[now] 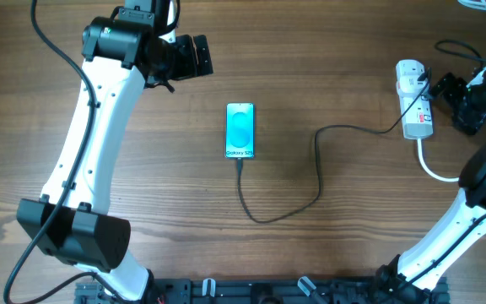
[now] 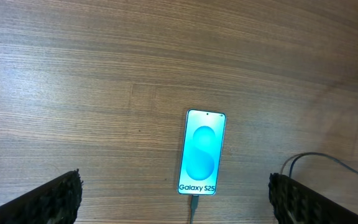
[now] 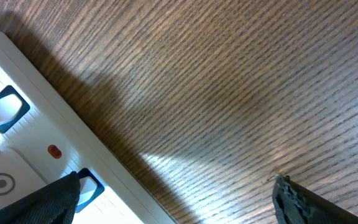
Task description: Plug charger to phone and switch on socket
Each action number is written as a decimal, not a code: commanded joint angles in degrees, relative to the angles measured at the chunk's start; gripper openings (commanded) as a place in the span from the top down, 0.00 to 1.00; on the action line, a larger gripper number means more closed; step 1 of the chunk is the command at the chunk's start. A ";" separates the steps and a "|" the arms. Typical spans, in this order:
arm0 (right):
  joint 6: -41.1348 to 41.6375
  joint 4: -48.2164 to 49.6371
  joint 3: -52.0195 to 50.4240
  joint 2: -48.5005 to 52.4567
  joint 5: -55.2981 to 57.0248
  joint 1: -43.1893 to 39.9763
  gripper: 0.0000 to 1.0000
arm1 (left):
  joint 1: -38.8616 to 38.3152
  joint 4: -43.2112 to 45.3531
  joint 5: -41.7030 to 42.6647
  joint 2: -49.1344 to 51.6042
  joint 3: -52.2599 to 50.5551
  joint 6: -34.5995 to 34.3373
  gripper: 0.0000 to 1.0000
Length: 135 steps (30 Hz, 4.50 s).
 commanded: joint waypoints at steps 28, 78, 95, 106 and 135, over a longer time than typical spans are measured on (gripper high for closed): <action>1.79 -16.41 -1.95 -20.37 1.05 2.19 0.00 | 0.07 0.04 -0.55 0.33 -0.15 -0.52 0.00; -1.40 -17.88 -27.61 -74.69 7.32 36.52 0.00 | 0.07 0.02 -0.55 0.33 -0.15 -0.52 0.00; -23.65 45.38 -88.04 -122.25 7.34 36.11 0.00 | 0.07 0.02 -0.55 0.33 -0.15 -0.52 0.00; -22.36 47.47 -94.64 -127.86 7.13 30.36 0.00 | 0.07 0.02 -0.55 0.33 -0.15 -0.55 0.00; -14.71 48.50 -96.89 -127.84 9.01 30.10 0.00 | 0.07 0.02 -0.55 0.33 -0.15 -0.52 0.00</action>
